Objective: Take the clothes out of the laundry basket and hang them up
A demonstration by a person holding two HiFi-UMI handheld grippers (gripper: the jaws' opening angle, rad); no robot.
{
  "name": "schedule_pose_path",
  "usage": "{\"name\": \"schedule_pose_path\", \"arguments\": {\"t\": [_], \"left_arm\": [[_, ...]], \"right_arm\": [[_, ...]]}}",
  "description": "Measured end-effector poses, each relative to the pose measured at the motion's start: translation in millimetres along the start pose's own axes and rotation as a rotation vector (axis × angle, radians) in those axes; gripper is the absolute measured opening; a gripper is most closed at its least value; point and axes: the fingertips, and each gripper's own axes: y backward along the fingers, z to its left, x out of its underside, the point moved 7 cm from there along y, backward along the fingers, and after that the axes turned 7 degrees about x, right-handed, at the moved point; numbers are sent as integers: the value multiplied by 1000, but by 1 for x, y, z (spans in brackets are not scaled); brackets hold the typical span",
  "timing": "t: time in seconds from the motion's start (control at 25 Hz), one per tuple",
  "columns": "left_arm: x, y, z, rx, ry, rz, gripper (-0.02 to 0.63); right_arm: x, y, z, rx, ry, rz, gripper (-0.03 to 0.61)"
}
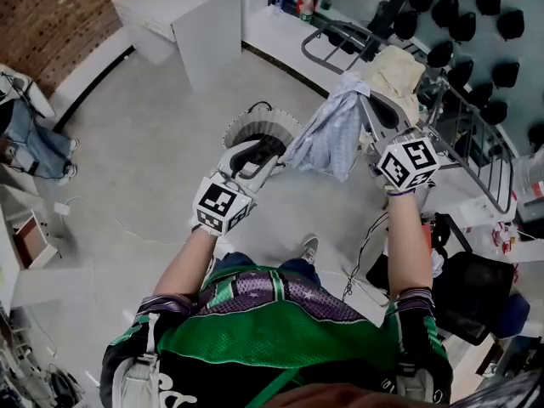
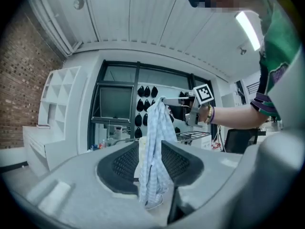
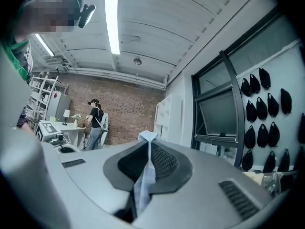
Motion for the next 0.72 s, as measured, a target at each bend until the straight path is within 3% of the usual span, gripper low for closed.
{"name": "schedule_pose_path", "arguments": {"t": [0.2,0.48,0.72], "left_arm": [[-8,37,-3,35,4,-27,156],[-20,41,-26,104,5,-47,156],[-20,17,-76,248,9,-63,156]], "right_arm": [[-56,7,39,29,15,-50,17],[-116,25,61,31,-4,-108,17],[-151,27,67,28,21,-155,17]]}}
